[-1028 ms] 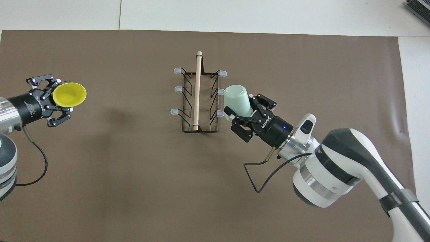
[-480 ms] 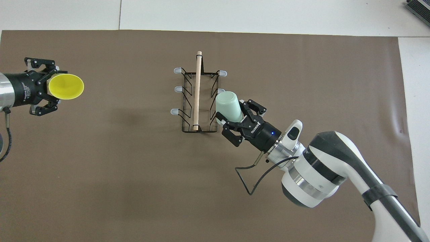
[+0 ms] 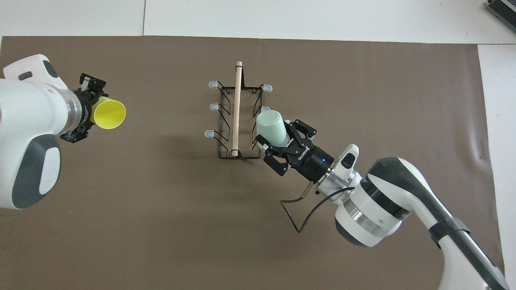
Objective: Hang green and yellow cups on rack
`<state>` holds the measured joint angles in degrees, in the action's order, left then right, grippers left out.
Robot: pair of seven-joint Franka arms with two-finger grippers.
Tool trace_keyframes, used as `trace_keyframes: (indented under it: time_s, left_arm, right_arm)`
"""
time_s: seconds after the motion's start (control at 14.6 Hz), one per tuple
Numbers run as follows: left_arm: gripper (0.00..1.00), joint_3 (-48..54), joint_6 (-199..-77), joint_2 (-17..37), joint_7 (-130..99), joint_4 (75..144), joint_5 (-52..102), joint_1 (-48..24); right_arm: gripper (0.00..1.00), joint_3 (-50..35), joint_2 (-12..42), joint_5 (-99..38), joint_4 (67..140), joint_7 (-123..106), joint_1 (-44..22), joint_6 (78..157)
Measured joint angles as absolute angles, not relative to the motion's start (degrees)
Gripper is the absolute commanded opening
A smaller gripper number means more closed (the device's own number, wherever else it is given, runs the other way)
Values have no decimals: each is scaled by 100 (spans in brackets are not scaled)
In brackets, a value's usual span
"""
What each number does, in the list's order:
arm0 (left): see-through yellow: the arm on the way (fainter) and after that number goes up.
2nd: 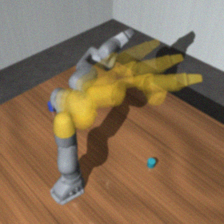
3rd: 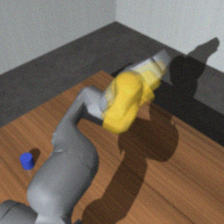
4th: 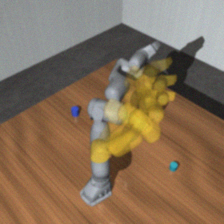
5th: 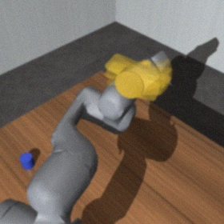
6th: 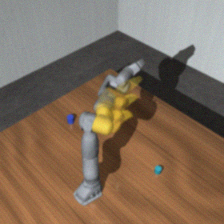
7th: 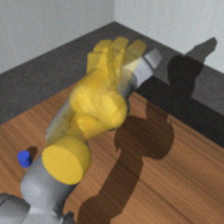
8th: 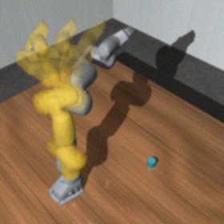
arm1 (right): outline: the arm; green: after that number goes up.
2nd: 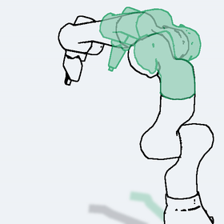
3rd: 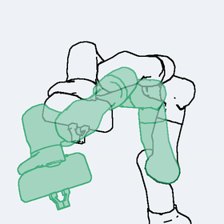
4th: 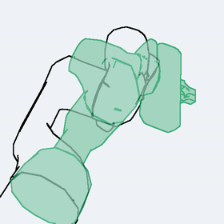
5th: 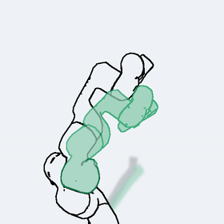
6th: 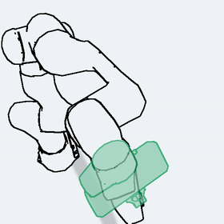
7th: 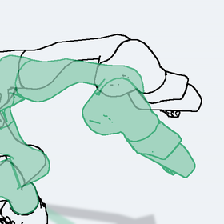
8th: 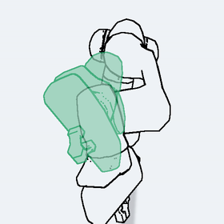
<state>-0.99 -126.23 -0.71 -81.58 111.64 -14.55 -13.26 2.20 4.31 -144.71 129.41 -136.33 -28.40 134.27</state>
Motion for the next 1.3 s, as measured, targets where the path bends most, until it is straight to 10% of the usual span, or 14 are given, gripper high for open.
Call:
trace_keyframes:
  time_s: [1.3]
  left_arm:
    - [34, 1807, -10665, 783, -11035, 9999, -4774, -1337]
  right_arm:
    - [0, 266, 1038, -14721, 12774, -14380, -2830, 12568]
